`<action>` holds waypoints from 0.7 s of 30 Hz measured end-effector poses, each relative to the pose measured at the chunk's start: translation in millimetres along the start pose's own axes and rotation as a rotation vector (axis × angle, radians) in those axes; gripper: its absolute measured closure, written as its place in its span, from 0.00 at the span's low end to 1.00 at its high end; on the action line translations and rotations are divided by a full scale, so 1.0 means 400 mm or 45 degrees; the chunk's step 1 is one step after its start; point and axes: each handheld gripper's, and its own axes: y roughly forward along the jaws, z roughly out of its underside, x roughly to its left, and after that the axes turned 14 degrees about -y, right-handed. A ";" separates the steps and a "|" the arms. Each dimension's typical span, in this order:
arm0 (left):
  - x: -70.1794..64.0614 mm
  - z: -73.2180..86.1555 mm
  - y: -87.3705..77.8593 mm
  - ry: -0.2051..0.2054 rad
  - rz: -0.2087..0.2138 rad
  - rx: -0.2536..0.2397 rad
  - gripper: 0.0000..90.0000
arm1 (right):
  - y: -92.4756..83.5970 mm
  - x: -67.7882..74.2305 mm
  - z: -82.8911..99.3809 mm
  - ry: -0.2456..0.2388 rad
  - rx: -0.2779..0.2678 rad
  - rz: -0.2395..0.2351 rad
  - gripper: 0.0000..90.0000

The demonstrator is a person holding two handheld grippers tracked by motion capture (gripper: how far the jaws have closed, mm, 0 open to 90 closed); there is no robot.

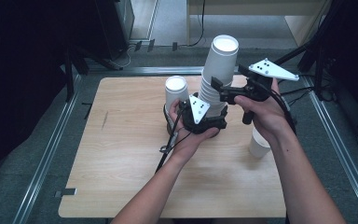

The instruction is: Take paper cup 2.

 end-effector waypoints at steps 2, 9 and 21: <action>-0.001 -0.003 0.003 -0.009 -0.013 -0.001 0.00 | 0.009 -0.005 -0.005 0.004 0.006 -0.011 0.00; -0.001 -0.007 0.016 -0.017 -0.037 -0.006 0.00 | 0.047 -0.013 -0.007 -0.014 0.058 -0.026 0.00; -0.004 -0.007 0.029 -0.008 -0.063 0.000 0.00 | 0.085 -0.012 0.003 0.011 0.056 -0.001 0.00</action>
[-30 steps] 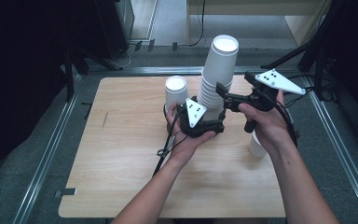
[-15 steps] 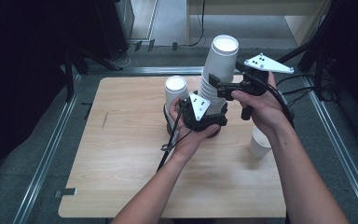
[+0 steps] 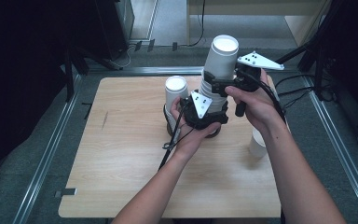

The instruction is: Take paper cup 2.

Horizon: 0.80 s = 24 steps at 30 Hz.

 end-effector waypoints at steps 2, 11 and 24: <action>-0.001 0.001 0.001 0.005 -0.002 0.000 0.00 | 0.008 0.002 0.006 -0.017 0.018 0.011 0.02; 0.000 0.001 0.001 0.004 -0.018 -0.007 0.07 | 0.008 0.007 0.005 -0.054 0.013 0.076 0.13; -0.001 0.000 0.000 0.003 -0.027 -0.003 0.09 | 0.003 0.013 -0.015 -0.039 -0.003 0.111 0.14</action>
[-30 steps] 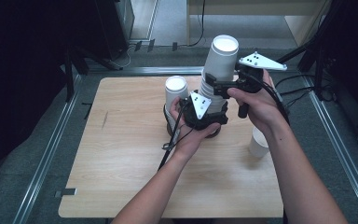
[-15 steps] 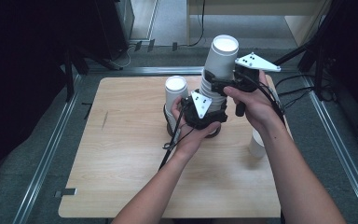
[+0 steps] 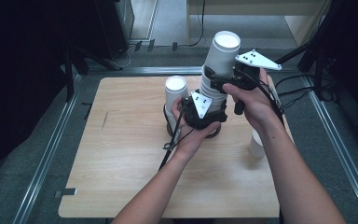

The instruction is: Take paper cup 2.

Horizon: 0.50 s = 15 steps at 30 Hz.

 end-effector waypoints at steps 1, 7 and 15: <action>0.000 0.000 0.000 -0.001 0.000 -0.001 0.09 | -0.001 0.003 -0.004 -0.012 -0.008 0.011 0.14; 0.000 0.000 0.000 0.002 -0.001 0.003 0.09 | -0.013 0.004 -0.026 -0.005 -0.072 0.039 0.15; 0.001 0.000 0.000 0.005 0.001 0.005 0.09 | -0.027 0.012 -0.059 -0.019 -0.116 0.075 0.16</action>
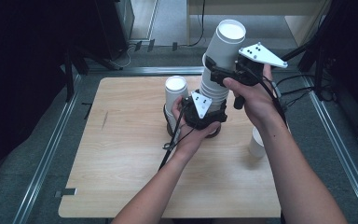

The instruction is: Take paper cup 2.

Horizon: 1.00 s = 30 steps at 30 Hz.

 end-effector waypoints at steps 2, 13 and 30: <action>0.000 0.000 0.000 0.003 -0.001 0.002 0.09 | -0.004 0.001 -0.005 0.009 -0.011 0.008 0.16; 0.000 -0.001 -0.001 0.004 -0.003 0.008 0.09 | -0.029 -0.003 -0.049 0.017 -0.086 0.032 0.15; 0.002 -0.003 -0.004 0.010 0.002 0.003 0.09 | -0.102 -0.015 -0.095 -0.002 -0.180 0.060 0.15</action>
